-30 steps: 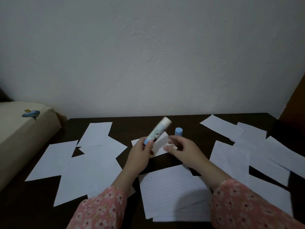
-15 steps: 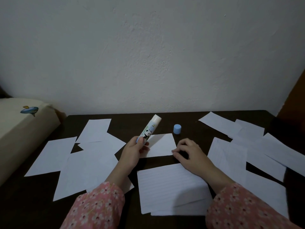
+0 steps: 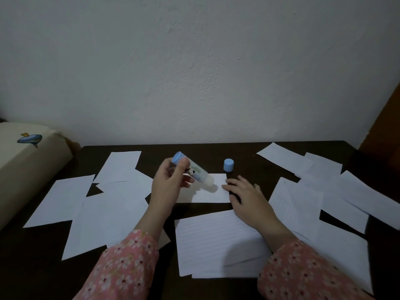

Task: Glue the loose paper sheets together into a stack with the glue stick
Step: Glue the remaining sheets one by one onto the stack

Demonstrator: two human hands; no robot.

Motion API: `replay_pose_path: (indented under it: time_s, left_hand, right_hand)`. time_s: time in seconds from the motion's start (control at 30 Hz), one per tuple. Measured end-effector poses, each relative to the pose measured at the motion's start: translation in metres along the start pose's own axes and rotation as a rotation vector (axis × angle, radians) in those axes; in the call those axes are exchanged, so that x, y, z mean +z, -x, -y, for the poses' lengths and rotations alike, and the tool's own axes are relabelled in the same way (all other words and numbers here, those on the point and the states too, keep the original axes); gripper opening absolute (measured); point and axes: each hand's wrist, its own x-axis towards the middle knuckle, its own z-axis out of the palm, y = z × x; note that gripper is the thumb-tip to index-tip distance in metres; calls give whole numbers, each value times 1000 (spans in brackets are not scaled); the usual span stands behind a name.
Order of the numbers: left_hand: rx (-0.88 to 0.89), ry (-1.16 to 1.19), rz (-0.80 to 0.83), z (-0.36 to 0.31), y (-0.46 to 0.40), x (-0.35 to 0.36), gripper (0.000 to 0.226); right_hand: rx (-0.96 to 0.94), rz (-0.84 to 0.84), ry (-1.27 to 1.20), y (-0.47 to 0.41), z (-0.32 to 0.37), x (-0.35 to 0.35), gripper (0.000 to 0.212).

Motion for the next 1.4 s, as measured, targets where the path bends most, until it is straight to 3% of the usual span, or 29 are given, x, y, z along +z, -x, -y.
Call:
replay_pose_path:
  time_s: [0.2,0.27,0.4,0.5,1.4]
  left_hand:
    - [-339,213,13,2,0,20,36]
    - [-362,212,63,3,3,22,38]
    - [-23,-299,168,1,12,23,41]
    - [184,-484,258,1,16,28,41]
    - [245,-583,460,9,8,37,46]
  right_hand:
    - [-10,44,-21,1,0,-3,41]
    - [-17,36,-18,2,0,-3,40]
    - [-31,34,-30,3,-1,-3,39]
    - [-37,40,-43,3,-1,-3,36]
    - [-36,85,-51,-2,-3,0,36]
